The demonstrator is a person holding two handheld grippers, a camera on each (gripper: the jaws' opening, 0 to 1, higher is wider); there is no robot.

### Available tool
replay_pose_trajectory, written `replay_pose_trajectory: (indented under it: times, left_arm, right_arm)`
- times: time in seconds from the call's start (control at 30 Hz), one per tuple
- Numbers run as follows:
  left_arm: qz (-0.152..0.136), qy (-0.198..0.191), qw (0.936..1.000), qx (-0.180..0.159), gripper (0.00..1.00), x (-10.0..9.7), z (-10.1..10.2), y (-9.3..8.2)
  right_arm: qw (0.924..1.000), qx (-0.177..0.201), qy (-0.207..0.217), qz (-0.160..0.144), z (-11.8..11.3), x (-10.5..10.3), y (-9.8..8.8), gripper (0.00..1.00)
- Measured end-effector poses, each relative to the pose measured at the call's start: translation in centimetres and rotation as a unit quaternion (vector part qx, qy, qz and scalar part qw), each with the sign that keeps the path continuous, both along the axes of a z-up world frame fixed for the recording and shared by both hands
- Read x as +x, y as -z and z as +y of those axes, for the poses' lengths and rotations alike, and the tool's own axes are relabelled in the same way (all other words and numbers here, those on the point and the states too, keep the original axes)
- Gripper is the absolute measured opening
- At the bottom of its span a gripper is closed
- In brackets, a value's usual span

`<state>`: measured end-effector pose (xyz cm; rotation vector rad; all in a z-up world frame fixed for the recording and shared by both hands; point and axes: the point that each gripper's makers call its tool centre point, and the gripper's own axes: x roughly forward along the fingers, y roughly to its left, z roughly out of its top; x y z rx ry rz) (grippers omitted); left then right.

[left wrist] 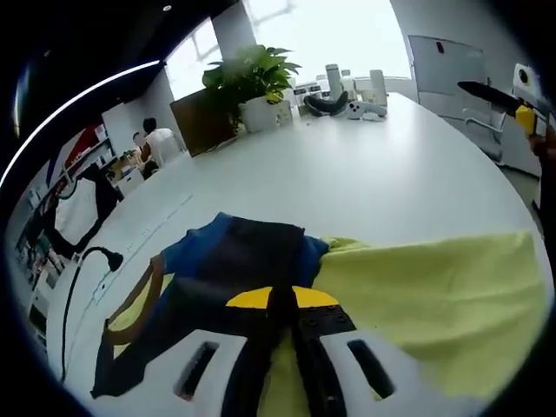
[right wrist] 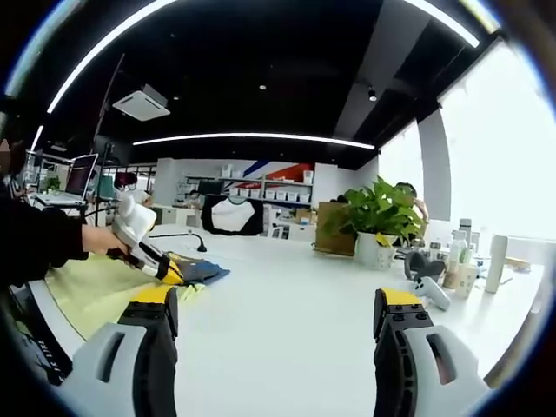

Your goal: Fold the garment on the visible template until the final outline fits inside the template.

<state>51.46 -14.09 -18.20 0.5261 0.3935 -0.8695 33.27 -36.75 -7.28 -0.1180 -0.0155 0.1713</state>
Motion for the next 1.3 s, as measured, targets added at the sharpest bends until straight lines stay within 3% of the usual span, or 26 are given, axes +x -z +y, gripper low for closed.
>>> replay_pose_trajectory:
  times: [0.1, 0.17, 0.23, 0.27, 0.33, 0.43, 0.5, 0.53, 0.67, 0.87, 1.03, 1.13, 1.3]
  left_arm:
    - [-0.021, 0.011, 0.9997, -0.007, 0.45, -0.2, 0.6, -1.4]
    - [-0.036, 0.015, 0.9991, -0.017, 0.48, -0.6, 1.2, -2.7]
    - [-0.043, 0.014, 0.9984, -0.035, 0.54, -1.2, 1.9, -4.0]
    - [-0.043, 0.015, 0.9980, -0.042, 0.59, -0.4, 2.0, -4.6]
    - [-0.055, 0.007, 0.9968, -0.058, 0.75, -1.1, 2.9, -5.8]
    - [-0.057, -0.013, 0.9963, -0.064, 0.86, -1.7, 4.0, -6.9]
    - [-0.060, -0.027, 0.9943, -0.084, 1.00, -2.2, 4.7, -8.0]
    - [-0.072, -0.039, 0.9919, -0.098, 0.98, -2.2, 5.3, -9.1]
    - [-0.077, -0.043, 0.9894, -0.116, 1.00, -3.2, 6.4, -10.3]
    - [-0.093, -0.047, 0.9868, -0.123, 1.00, -5.8, 8.2, -10.9]
    - [-0.095, -0.067, 0.9827, -0.144, 1.00, -7.7, 10.4, -11.0]
    - [-0.096, -0.076, 0.9830, -0.137, 1.00, -8.8, 11.5, -10.7]
    - [-0.108, -0.097, 0.9780, -0.150, 1.00, -11.0, 13.8, -10.8]
  right_arm:
    - [1.0000, -0.002, -0.001, -0.003, 0.0, 0.0, -0.1, 0.97]
    - [0.9994, -0.023, -0.004, -0.025, 0.3, 0.1, -0.7, 0.96]
    - [0.9996, -0.023, -0.006, -0.018, 0.5, 0.1, -0.4, 0.97]
    - [0.9996, -0.023, -0.009, -0.017, 0.7, 0.1, -0.4, 0.97]
    - [0.9994, -0.028, -0.014, -0.016, 1.0, 0.0, -0.4, 0.98]
    - [0.9993, -0.030, -0.016, -0.018, 1.1, 0.0, -0.5, 0.99]
    - [0.9992, -0.031, -0.017, -0.017, 1.2, 0.1, -0.5, 0.99]
    - [0.9992, -0.032, -0.017, -0.017, 1.2, 0.1, -0.5, 0.99]
    - [0.9990, -0.036, -0.022, -0.018, 1.5, 0.1, -0.6, 0.99]
    - [0.9990, -0.034, -0.024, -0.018, 1.6, 0.1, -0.5, 0.99]
    - [0.9989, -0.037, -0.025, -0.013, 1.7, 0.3, -0.2, 0.99]
    - [0.9989, -0.035, -0.030, -0.011, 2.0, 0.3, 0.0, 0.99]
    - [0.9989, -0.033, -0.032, -0.005, 2.3, 0.5, 0.2, 0.99]
